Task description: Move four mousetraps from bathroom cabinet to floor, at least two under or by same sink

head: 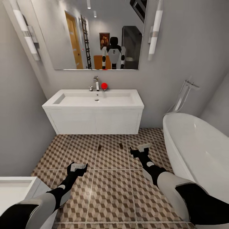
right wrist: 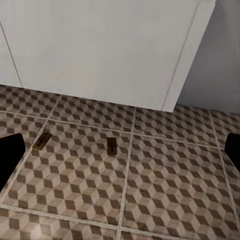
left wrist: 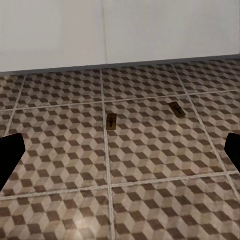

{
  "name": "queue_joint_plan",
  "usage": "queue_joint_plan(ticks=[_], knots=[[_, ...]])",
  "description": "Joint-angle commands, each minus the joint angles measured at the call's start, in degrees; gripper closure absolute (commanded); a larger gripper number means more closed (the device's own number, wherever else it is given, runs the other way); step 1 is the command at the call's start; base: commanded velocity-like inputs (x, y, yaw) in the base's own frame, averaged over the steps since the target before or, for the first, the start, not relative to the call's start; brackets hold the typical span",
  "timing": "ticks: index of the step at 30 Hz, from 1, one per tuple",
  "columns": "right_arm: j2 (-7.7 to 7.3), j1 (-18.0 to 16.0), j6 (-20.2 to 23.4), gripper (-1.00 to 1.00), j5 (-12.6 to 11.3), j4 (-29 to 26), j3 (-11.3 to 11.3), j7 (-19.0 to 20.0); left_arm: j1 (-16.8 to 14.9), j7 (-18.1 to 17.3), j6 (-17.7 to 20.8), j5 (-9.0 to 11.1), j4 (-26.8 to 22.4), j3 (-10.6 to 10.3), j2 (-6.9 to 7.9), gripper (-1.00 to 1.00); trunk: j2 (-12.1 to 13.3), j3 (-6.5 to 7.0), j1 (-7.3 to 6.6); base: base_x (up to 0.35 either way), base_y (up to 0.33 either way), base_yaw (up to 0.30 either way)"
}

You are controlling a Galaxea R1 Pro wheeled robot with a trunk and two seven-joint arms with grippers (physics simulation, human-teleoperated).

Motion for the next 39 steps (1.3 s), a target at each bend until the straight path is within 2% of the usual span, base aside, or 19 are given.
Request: queue_joint_plan(ticks=[1, 39], knots=[[0.0, 0.0, 0.0, -1.0, 0.0, 0.0, 0.0, 0.0, 0.0, 0.0, 0.0, 0.0, 0.01, -0.01, 0.0, -1.0, 0.42, 0.19, -0.23, 0.0, 0.0, 0.0], [0.0, 0.0, 0.06, -1.0, -0.08, 0.0, 0.0, 0.0, 0.0, 0.0, 0.05, 0.0, 0.75, -0.01, -0.03, -1.0, 15.66, 7.01, -8.57, 0.0, 0.0, 0.0]])
